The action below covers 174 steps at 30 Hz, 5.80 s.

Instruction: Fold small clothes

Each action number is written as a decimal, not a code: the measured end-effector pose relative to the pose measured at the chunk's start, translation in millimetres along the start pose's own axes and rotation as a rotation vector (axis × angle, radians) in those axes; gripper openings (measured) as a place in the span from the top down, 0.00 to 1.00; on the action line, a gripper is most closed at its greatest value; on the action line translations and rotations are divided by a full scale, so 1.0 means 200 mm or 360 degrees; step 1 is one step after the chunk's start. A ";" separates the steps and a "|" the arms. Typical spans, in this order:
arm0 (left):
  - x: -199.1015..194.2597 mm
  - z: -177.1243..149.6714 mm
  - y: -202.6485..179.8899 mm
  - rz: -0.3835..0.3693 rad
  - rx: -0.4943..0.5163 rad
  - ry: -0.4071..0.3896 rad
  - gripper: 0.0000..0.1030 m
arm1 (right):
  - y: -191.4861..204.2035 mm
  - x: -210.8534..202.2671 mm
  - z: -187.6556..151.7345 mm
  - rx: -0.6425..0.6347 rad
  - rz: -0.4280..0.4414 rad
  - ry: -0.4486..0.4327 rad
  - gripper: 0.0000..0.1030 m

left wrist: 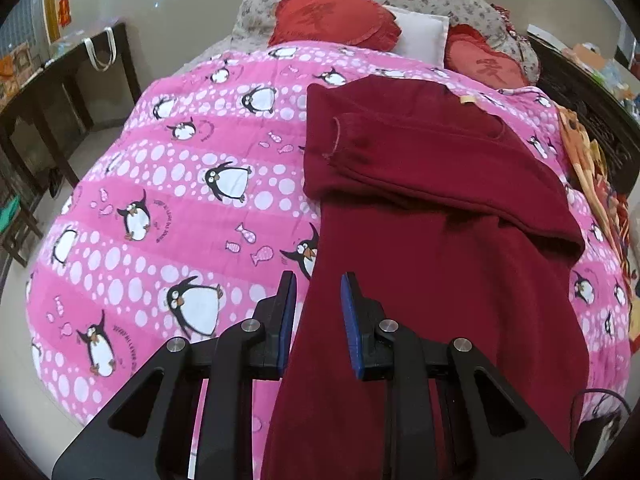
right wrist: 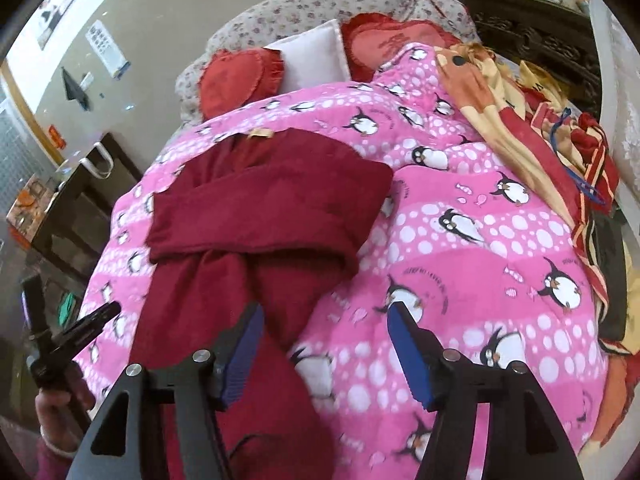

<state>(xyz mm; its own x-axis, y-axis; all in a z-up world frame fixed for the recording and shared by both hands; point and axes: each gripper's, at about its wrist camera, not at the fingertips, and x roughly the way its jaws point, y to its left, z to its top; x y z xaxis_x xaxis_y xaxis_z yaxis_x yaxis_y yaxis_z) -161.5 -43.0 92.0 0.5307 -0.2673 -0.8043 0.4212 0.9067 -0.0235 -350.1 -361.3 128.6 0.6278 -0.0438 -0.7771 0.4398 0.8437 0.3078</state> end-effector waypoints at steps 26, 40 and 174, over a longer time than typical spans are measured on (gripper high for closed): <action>-0.15 -0.11 -0.05 0.0038 0.0062 -0.0078 0.78 | 0.11 -0.11 -0.21 -0.0105 0.0052 0.0089 0.25; -0.09 -0.23 0.14 -0.0213 -0.0071 0.0094 0.78 | -0.01 0.06 -0.30 -0.0076 0.0015 0.0187 0.25; 0.54 0.74 0.23 -0.0590 -0.0181 0.0113 0.24 | -0.20 0.53 0.47 -0.0092 0.0297 -0.0005 0.36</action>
<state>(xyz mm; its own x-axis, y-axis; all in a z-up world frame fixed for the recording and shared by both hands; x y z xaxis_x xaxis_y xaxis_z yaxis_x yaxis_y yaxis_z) 24.6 -79.3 92.3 0.3040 -0.5638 -0.7679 0.4884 0.7843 -0.3825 -241.1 -449.6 86.2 0.6969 0.1151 -0.7078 0.2779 0.8666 0.4145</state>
